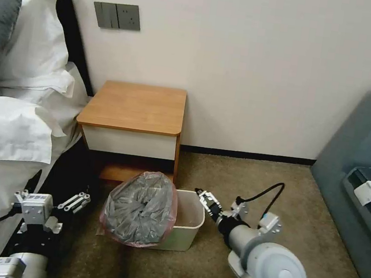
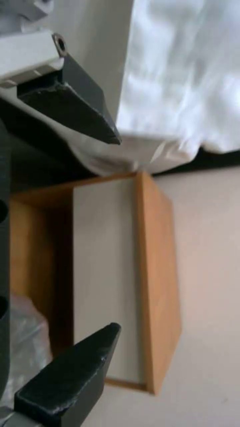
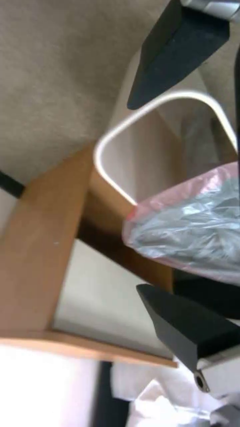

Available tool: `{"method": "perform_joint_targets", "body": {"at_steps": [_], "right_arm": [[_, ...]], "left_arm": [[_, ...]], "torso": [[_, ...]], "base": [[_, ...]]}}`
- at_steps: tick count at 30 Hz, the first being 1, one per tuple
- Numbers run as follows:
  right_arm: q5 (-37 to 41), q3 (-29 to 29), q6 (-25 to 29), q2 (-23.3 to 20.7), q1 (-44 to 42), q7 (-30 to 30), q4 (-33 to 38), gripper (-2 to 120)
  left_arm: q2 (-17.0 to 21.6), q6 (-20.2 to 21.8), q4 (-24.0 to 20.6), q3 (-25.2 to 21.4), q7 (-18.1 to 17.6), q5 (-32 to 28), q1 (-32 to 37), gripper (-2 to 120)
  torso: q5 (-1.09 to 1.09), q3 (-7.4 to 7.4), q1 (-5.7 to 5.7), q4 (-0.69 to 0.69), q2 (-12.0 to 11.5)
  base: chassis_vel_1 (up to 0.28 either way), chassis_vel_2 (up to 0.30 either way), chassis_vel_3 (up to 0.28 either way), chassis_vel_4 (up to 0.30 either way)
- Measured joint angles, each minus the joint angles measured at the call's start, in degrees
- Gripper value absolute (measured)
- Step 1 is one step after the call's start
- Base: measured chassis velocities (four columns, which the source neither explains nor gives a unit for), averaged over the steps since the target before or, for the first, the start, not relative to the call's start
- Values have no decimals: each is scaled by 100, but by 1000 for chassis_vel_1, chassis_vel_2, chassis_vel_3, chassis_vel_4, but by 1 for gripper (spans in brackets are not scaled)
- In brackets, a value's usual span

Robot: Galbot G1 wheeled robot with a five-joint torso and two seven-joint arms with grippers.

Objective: Pick up the garbage bag from the table and place it over the trash can.

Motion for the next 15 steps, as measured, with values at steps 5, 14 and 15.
{"method": "perform_joint_targets", "body": {"at_steps": [5, 14, 15], "right_arm": [[-11, 519, -3, -27, -220, 149, 282, 100], [-596, 964, 170, 141, -700, 407, 661, 100], [-663, 980, 192, 144, -761, 407, 696, 100]], "left_arm": [[227, 140, 412, 571, -30, -61, -159, 98], [564, 557, 1230, 1578, -417, -88, -608, 96], [604, 680, 1289, 1644, -543, -121, -669, 93]], "torso": [[1, 0, 0, 0, 0], [0, 0, 0, -1, 0], [0, 0, 0, -1, 0]], "base": [[0, 0, 0, 0], [0, 0, 0, 0], [0, 0, 0, 0]]}}
